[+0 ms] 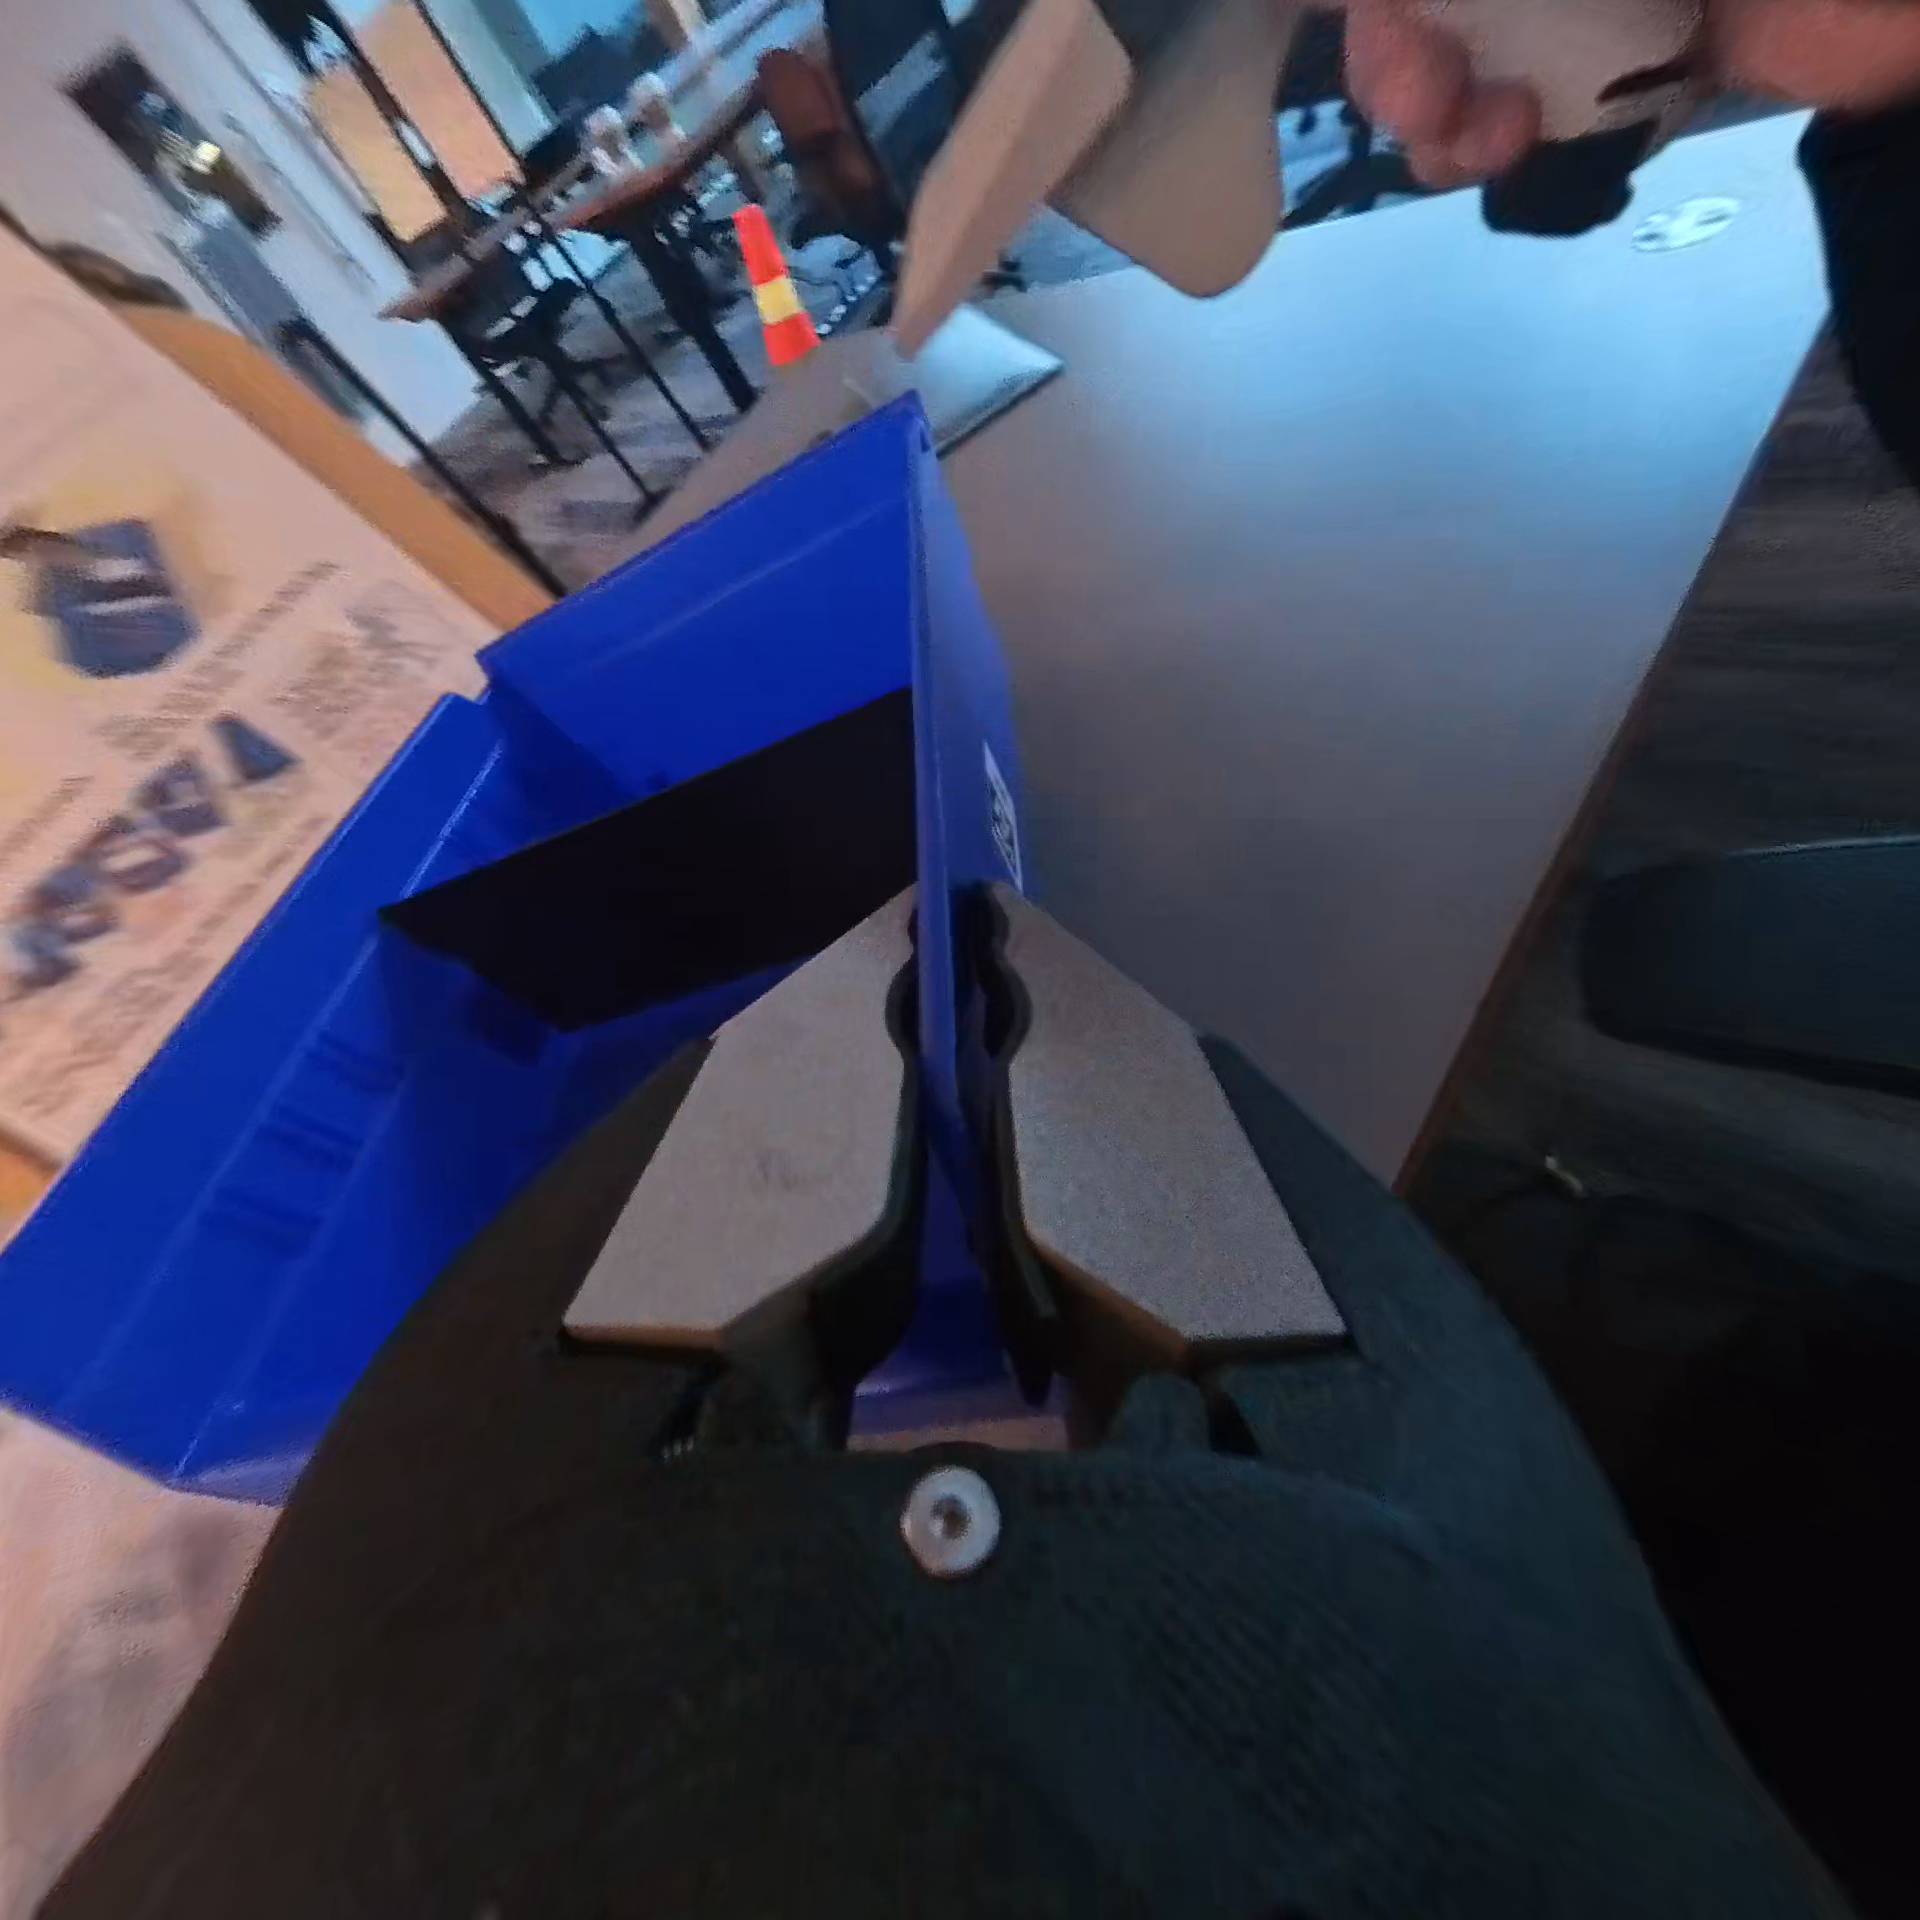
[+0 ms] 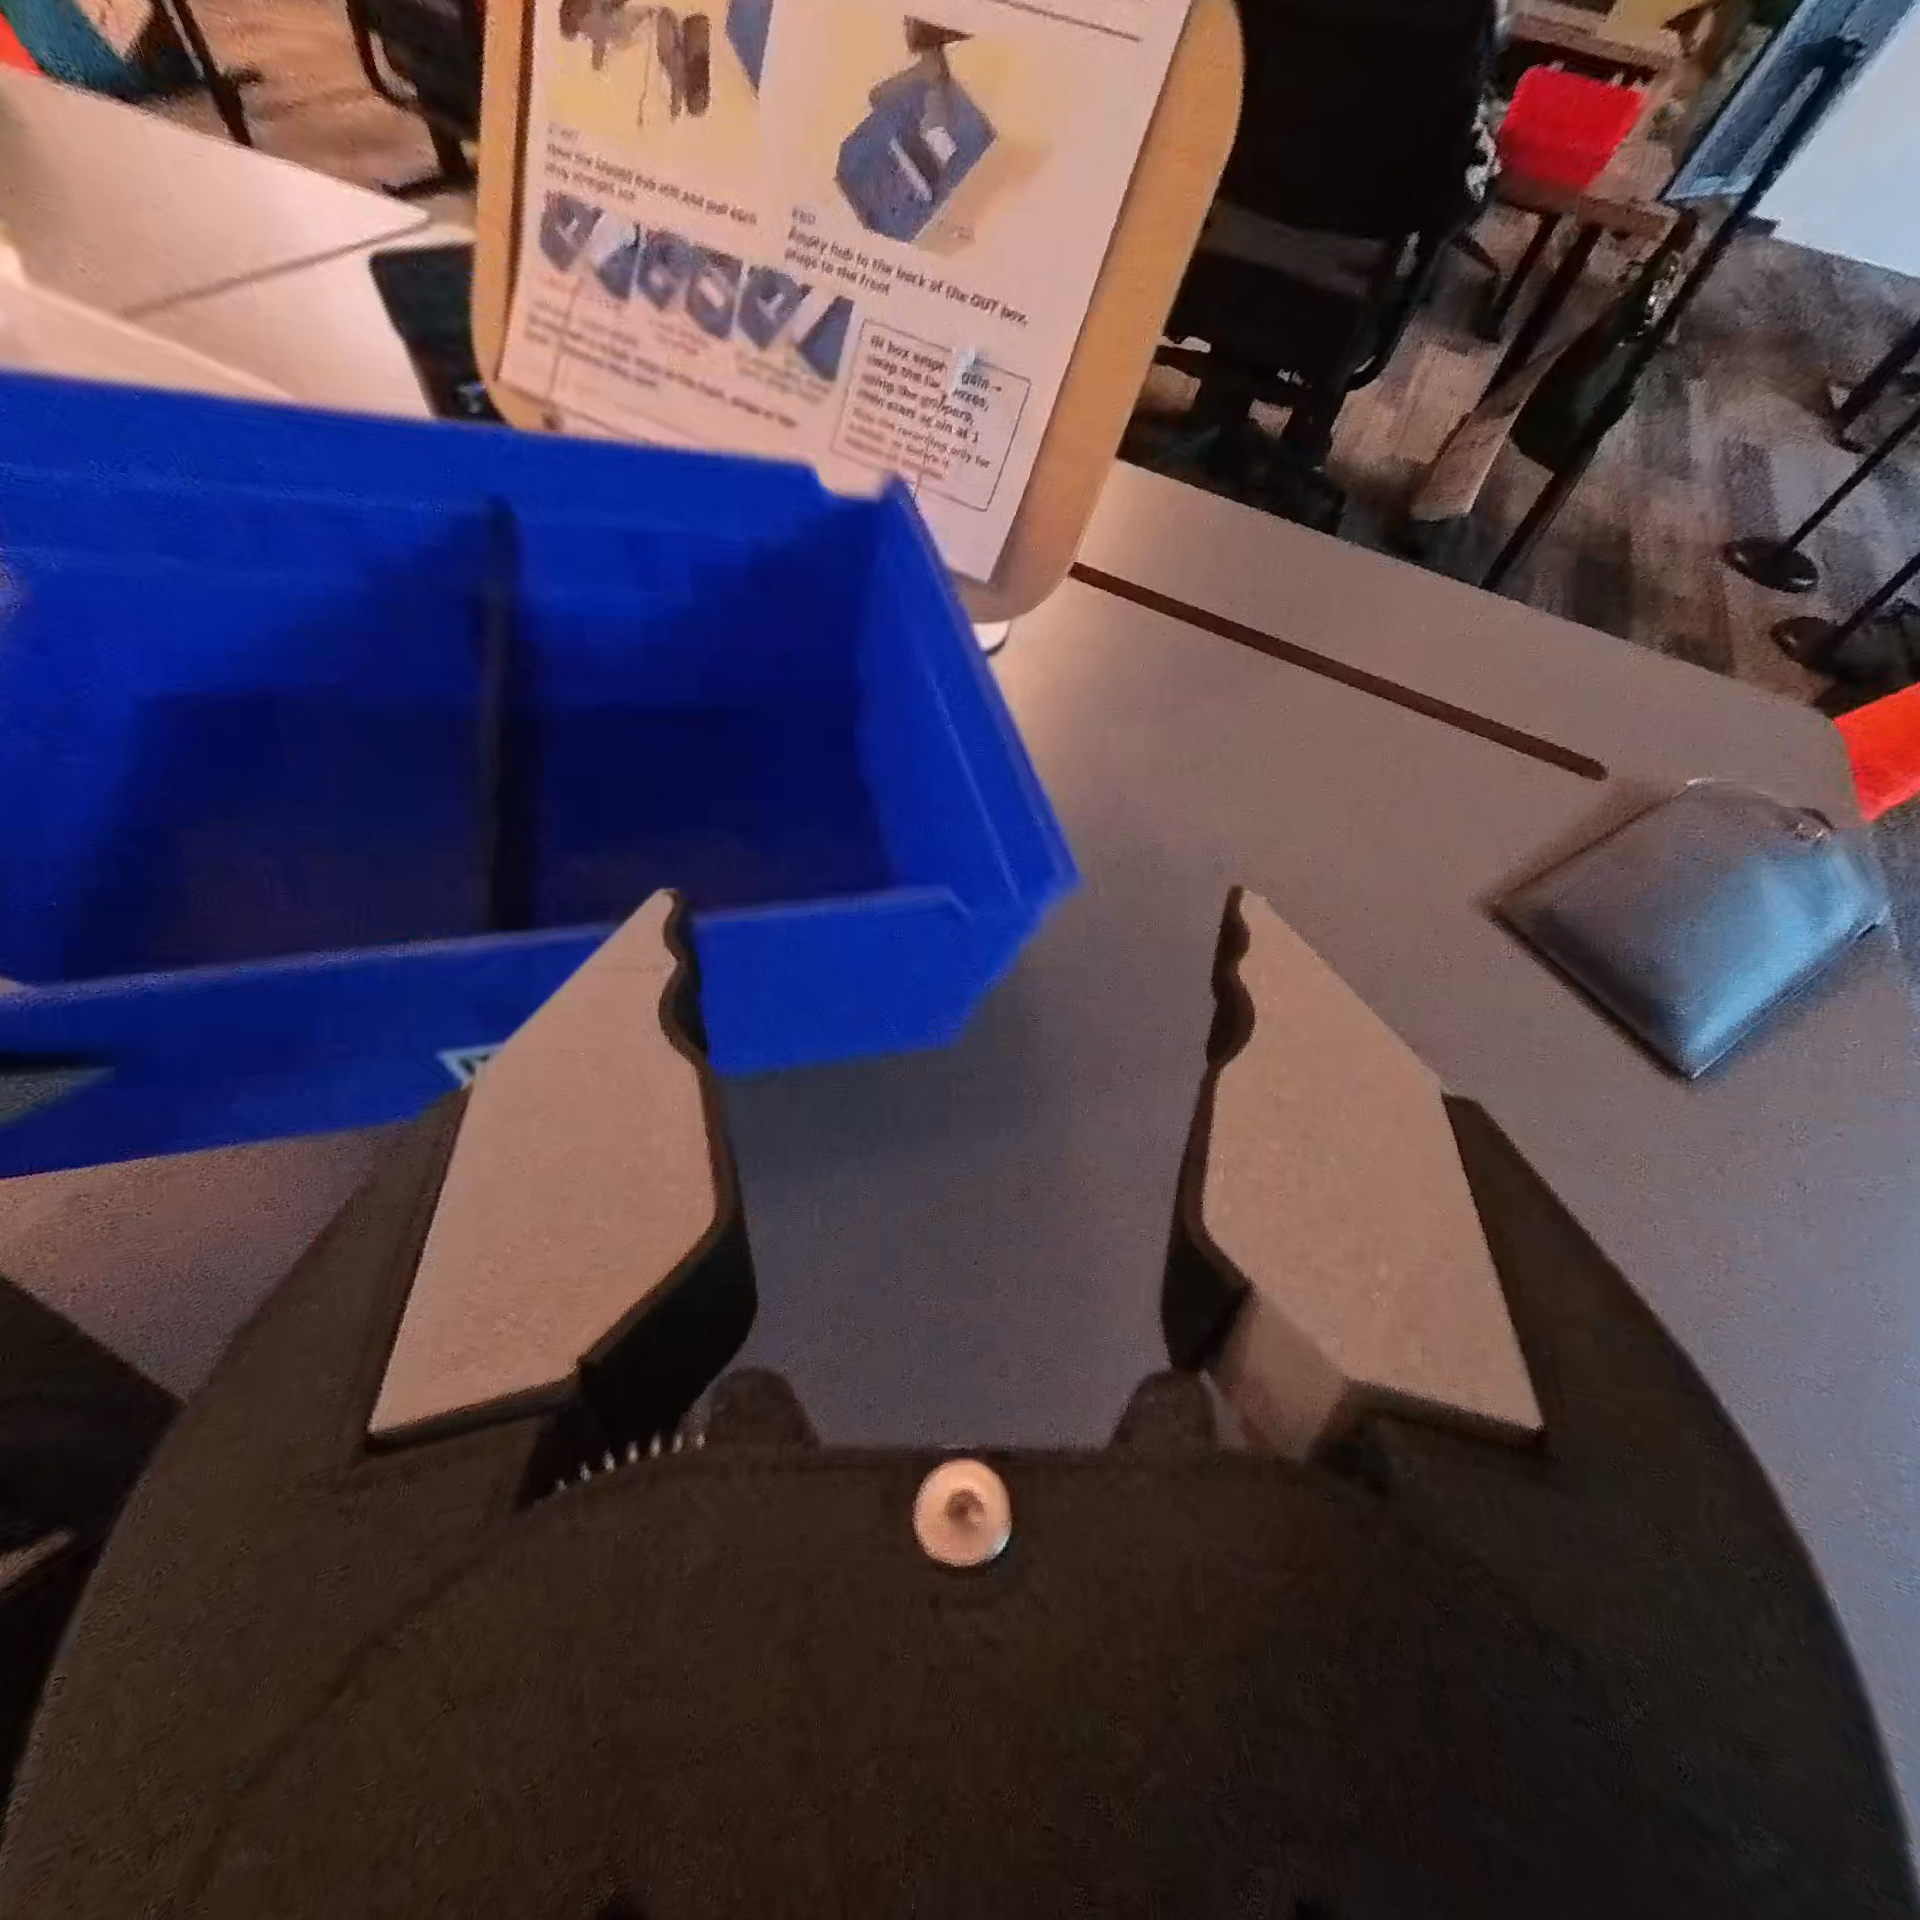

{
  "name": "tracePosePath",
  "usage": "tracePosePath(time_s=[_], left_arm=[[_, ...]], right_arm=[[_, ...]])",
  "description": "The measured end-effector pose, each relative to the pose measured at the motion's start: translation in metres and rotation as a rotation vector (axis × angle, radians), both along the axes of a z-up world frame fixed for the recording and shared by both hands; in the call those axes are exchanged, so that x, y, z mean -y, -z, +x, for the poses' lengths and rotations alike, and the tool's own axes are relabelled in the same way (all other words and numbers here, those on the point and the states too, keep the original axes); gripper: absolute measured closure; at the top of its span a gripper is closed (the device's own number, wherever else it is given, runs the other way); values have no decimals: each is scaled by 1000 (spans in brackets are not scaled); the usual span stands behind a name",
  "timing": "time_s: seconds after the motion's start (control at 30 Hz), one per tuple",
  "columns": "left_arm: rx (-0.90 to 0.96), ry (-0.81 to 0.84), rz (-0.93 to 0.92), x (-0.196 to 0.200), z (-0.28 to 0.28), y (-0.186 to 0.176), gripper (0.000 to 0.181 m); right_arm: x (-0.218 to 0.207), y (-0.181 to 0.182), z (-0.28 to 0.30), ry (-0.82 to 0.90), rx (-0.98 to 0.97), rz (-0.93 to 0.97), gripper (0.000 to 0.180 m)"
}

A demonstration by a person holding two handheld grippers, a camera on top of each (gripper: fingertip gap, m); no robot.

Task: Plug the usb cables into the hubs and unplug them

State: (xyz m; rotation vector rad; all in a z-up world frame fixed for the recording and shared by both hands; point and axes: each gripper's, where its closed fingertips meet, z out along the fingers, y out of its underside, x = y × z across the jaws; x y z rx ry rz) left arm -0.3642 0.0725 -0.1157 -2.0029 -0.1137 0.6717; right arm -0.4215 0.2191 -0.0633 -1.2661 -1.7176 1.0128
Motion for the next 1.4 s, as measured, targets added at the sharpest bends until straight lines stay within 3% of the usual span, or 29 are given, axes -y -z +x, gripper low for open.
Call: tracePosePath(time_s=[0.23,0.3,0.4,0.5,0.63,0.73,0.83,0.93,1.0,1.1,1.27,1.4], left_arm=[[203,29,43,-45,-4,45,174],[260,31,81,-34,-2,35,134],[319,27,166,7,-3,1,108],[272,-52,231,71,-16,-35,101],[258,-241,168,164,-45,-37,93],[315,-368,100,220,-58,-12,91],[312,-449,29,267,-63,5,94],[220,-617,-25,333,-77,-10,97],[207,-683,55,368,-80,-28,97],[221,-718,186,400,-78,-47,93],[208,-739,238,412,-74,-57,94],[226,-655,216,380,-68,-52,94]], right_arm=[[37,16,-4,-130,70,43,89],[44,30,-7,-144,127,56,88],[84,31,0,-275,133,80,89],[161,39,28,-526,172,86,97],[227,89,48,-686,294,302,109],[197,136,45,-600,479,574,128],[141,158,55,-505,691,620,110],[71,152,73,-373,780,631,87],[26,144,86,-280,772,698,85],[-23,129,100,-117,752,653,95],[-47,115,109,-87,672,596,106],[-12,89,94,-188,498,525,109]])
